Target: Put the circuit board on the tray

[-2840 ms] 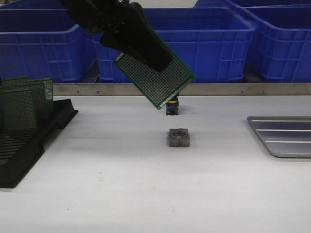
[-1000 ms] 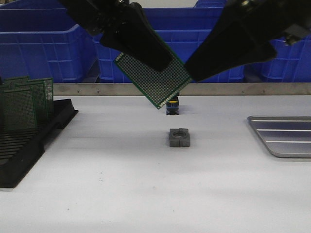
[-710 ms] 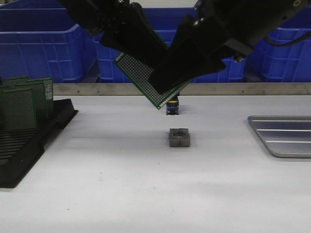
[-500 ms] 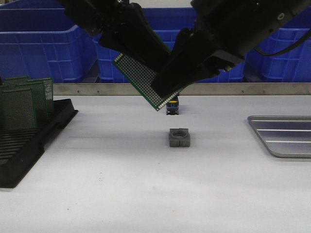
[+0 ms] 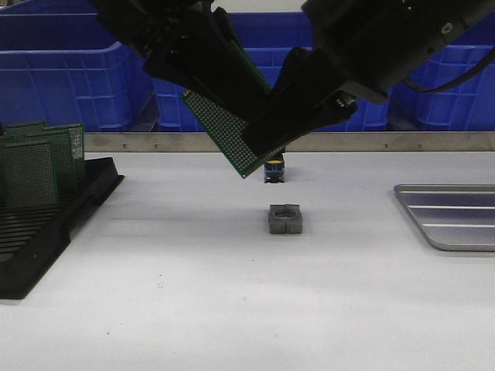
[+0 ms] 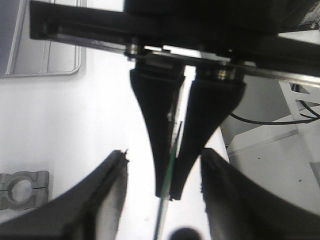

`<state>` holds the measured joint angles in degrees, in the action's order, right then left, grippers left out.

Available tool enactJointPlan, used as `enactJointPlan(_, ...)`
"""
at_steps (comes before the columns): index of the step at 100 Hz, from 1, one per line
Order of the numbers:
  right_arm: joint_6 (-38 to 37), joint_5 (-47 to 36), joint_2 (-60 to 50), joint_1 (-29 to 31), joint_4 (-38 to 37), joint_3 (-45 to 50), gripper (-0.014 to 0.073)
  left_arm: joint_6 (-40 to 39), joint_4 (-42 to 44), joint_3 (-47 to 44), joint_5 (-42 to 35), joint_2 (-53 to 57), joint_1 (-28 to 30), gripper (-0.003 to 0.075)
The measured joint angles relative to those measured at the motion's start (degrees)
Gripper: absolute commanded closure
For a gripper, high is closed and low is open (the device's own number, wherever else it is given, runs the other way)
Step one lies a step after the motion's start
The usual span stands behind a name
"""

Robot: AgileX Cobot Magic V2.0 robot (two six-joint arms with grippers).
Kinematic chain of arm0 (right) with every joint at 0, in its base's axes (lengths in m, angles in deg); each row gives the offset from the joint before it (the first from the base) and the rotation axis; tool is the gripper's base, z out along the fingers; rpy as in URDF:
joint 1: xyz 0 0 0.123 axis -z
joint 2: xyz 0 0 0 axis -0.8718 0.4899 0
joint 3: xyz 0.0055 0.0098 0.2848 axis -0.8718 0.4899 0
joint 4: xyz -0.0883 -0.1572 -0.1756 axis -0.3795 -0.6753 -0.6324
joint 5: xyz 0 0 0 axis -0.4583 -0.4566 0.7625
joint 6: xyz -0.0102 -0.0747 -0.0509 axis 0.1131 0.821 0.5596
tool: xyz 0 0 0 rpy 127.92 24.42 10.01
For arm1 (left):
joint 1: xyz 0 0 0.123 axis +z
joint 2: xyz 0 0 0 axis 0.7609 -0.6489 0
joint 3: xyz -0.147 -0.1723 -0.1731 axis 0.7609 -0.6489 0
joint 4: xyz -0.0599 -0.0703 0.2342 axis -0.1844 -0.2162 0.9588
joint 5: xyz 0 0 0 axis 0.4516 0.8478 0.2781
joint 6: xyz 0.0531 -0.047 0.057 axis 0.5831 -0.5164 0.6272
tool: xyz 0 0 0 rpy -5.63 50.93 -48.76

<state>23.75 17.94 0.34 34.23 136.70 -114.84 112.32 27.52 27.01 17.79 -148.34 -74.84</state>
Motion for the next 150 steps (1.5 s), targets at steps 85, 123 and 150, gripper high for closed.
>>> enactJointPlan(85,-23.89,4.66,11.49,34.95,0.67,-0.29,0.0702,-0.42,0.33,8.86,-0.59,0.00,5.03,0.0260)
enactJointPlan(123,-23.55,1.23,17.45,37.17,-4.53,-1.24,0.0029,-0.42,1.17,8.89,-0.59,0.00,5.28,0.0260)
enactJointPlan(150,-23.42,0.27,17.45,37.17,-10.41,-3.79,0.0048,-0.45,16.55,8.89,-0.59,0.00,8.91,0.0260)
